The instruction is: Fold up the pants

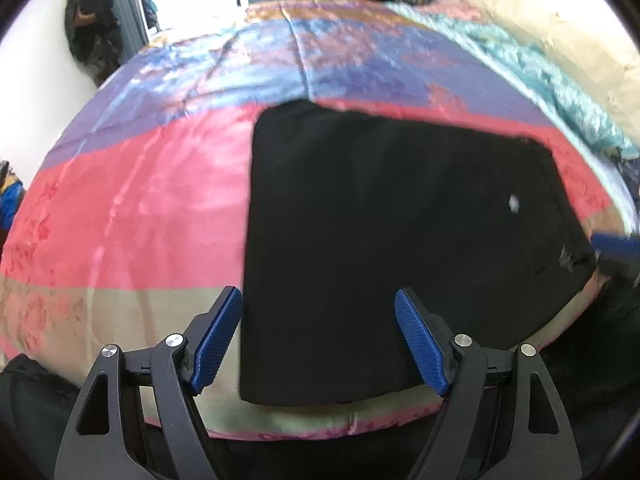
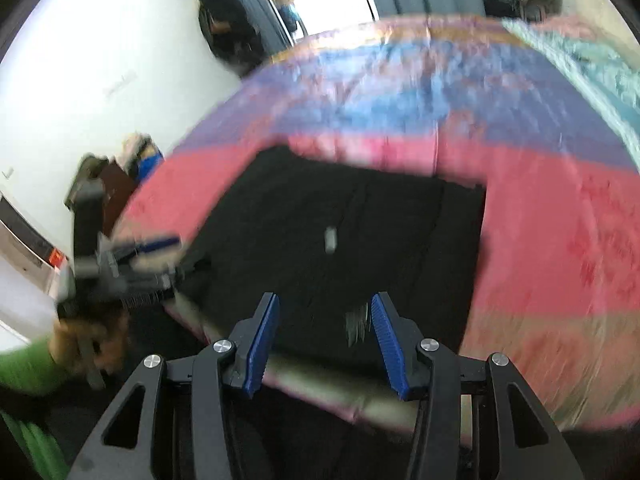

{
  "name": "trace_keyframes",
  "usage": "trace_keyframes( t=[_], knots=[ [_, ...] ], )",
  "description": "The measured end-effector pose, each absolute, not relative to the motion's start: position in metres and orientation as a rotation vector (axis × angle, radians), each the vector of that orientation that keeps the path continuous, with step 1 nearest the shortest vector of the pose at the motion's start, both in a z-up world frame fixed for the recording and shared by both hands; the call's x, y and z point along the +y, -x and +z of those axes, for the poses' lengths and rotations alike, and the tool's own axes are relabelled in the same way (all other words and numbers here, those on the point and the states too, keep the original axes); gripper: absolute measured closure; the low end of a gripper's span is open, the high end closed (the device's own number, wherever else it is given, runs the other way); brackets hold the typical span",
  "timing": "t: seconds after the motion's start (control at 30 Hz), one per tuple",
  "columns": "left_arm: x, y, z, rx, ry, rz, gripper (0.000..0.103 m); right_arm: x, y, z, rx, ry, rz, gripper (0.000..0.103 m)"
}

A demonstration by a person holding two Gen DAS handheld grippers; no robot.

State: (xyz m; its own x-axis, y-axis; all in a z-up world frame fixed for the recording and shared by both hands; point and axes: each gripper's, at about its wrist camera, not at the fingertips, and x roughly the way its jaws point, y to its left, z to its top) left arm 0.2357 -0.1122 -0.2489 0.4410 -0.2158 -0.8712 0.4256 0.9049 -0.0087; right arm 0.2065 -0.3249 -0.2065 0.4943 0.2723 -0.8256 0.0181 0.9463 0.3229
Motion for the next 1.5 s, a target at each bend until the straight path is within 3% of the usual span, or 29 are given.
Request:
trace_keyframes(
  t=[0.07,0.17,0.2,0.23,0.3,0.57,0.77,0.8,0.83,0.87,0.9,0.93,1.1,1.3,1.5],
  knots=[
    [-0.114,-0.229,-0.252,1.048,-0.256,-0.404,0.022,-0.328,-0.199,-0.232,1.117,-0.359,0.134,0.057],
    [-0.100,-0.228,-0.237,1.053,-0.216,-0.427,0.020,-0.337,-0.188,-0.220,1.102,-0.396,0.110,0.057],
    [-0.092,-0.231,-0.231,1.047,-0.186,-0.432,0.013,-0.339,-0.184,-0.215,1.096,-0.394,0.104,0.055],
    [-0.080,-0.238,-0.226,1.035,-0.147,-0.432,0.006,-0.346,-0.180,-0.207,1.067,-0.395,0.104,0.052],
    [-0.062,-0.256,-0.224,1.031,-0.094,-0.421,0.005,-0.365,-0.180,-0.197,1.007,-0.390,0.083,0.029],
    [-0.037,-0.323,-0.272,1.261,0.146,-0.590,0.006,-0.424,-0.226,-0.262,1.102,-0.622,0.170,0.029],
    [-0.063,-0.330,-0.286,1.304,0.233,-0.703,0.006,-0.430,-0.246,-0.293,1.105,-0.838,0.299,0.027],
    [-0.070,-0.331,-0.288,1.318,0.260,-0.712,0.016,-0.430,-0.251,-0.296,1.099,-0.870,0.303,0.028],
    [-0.076,-0.333,-0.290,1.330,0.269,-0.714,0.054,-0.425,-0.251,-0.296,1.103,-0.855,0.297,0.031],
    [-0.080,-0.333,-0.291,1.346,0.253,-0.705,0.058,-0.420,-0.253,-0.293,1.115,-0.812,0.296,0.046],
    [-0.086,-0.332,-0.287,1.329,0.212,-0.682,0.071,-0.414,-0.253,-0.289,1.121,-0.774,0.308,0.054],
    [-0.091,-0.328,-0.279,1.304,0.175,-0.685,0.078,-0.407,-0.251,-0.281,1.118,-0.729,0.312,0.057],
    [-0.096,-0.322,-0.234,1.221,0.172,-0.732,0.085,-0.390,-0.237,-0.250,1.047,-0.666,0.347,0.070],
    [-0.094,-0.368,-0.167,1.049,0.200,-0.749,0.084,-0.377,-0.246,-0.224,0.931,-0.597,0.424,0.071],
    [-0.095,-0.448,-0.158,0.983,0.216,-0.691,0.082,-0.405,-0.339,-0.209,0.862,-0.580,0.392,0.071]
  ],
)
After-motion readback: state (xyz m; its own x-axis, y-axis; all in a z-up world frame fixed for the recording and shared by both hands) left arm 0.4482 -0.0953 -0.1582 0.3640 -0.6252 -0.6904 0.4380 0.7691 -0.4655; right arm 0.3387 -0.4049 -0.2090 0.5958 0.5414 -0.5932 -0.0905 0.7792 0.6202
